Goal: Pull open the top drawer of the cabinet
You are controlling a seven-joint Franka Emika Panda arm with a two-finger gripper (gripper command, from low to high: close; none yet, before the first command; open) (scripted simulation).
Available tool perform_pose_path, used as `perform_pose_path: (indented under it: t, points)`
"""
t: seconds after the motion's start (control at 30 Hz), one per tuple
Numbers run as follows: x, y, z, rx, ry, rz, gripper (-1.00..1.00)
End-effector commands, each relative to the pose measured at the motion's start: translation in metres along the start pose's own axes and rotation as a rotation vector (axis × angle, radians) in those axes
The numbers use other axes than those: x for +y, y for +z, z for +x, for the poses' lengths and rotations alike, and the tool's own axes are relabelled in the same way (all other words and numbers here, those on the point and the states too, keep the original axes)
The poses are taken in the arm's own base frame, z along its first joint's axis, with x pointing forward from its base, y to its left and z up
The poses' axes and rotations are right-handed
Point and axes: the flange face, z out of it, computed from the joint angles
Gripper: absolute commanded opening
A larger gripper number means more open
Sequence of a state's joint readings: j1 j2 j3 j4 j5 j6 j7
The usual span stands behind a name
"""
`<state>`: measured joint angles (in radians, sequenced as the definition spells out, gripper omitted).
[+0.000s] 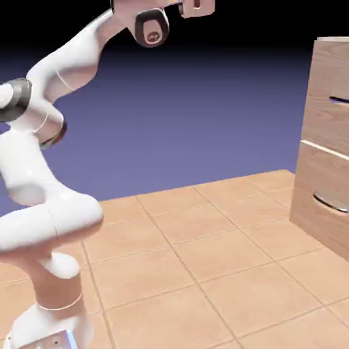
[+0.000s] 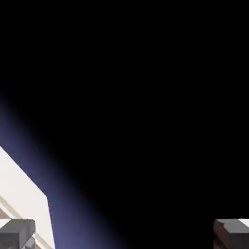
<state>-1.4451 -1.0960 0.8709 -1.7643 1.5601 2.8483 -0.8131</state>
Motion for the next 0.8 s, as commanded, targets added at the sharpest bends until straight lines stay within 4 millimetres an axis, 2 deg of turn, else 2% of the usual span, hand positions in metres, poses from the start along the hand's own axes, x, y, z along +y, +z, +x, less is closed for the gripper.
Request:
perform_pose_path:
  t: [0.0,0.17,0.33,0.53,0.63,0.77]
  points:
    - [-0.011,0.008,-0.005,0.005,-0.034,0.011,0.00]
    - [-0.060,0.059,-0.045,0.014,-0.197,0.072,0.00]
    - [-0.096,0.117,-0.111,-0.003,-0.339,0.143,0.00]
    - [-0.112,0.190,-0.220,-0.048,-0.467,0.235,0.00]
    - [-0.109,0.222,-0.284,-0.077,-0.510,0.280,0.00]
    - [-0.093,0.258,-0.375,-0.116,-0.543,0.333,0.00]
